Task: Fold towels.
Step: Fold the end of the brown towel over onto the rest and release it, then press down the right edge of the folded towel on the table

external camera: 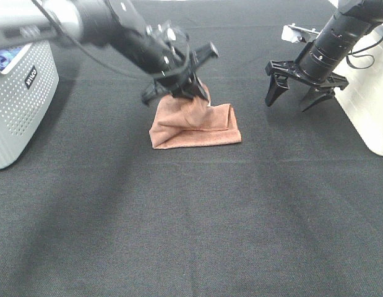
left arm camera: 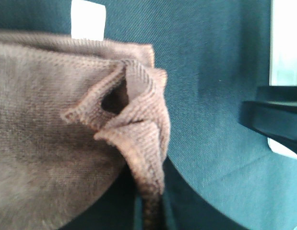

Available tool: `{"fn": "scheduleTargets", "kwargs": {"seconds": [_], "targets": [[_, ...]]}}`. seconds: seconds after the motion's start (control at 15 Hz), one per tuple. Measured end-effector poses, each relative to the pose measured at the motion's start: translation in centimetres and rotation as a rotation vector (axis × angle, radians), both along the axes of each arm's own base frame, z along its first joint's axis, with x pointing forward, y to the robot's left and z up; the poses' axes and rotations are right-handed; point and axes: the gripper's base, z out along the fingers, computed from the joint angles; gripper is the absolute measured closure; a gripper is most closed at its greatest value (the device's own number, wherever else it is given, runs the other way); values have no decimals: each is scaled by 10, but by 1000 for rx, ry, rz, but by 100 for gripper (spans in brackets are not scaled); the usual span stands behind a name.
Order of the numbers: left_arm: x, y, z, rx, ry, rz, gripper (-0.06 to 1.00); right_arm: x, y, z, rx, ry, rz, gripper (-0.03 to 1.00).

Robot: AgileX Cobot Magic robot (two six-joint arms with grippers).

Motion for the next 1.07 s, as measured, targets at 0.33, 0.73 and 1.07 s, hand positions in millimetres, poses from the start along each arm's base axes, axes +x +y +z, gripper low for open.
{"fn": "scheduleTargets", "kwargs": {"seconds": [0.33, 0.73, 1.07], "targets": [[2, -23, -16, -95, -28, 97, 66, 0, 0, 0, 0, -1, 0, 21], [3, -21, -16, -95, -65, 60, 24, 0, 1, 0, 11, 0, -4, 21], [31, 34, 58, -54, -342, 33, 23, 0, 13, 22, 166, -47, -2, 21]]}}
